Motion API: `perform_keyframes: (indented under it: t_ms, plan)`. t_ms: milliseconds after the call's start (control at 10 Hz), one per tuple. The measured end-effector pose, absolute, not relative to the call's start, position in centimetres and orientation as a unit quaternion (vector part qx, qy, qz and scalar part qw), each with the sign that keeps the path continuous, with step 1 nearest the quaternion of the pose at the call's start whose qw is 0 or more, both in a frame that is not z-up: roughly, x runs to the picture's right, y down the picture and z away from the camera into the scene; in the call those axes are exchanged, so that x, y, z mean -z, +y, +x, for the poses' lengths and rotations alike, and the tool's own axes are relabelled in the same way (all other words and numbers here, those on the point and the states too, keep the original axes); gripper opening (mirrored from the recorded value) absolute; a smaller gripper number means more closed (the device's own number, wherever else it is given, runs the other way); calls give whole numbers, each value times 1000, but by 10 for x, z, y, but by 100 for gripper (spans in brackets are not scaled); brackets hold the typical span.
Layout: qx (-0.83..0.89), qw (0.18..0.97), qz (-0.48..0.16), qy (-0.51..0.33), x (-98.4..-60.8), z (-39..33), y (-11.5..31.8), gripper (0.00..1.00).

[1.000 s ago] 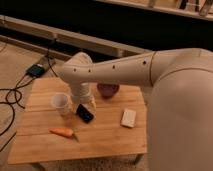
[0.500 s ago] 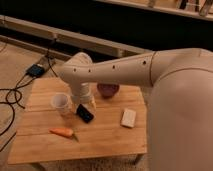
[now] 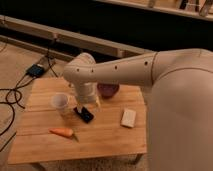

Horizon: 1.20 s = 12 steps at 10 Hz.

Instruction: Wipe the white sponge on the table

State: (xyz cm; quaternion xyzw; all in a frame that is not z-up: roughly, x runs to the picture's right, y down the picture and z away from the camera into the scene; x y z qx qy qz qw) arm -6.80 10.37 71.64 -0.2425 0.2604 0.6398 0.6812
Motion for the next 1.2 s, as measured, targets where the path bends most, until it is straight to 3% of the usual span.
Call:
perform_keyframes:
  t_ms: [1200]
  plan:
    - [-686,632,-235,273,-783,73,117,65]
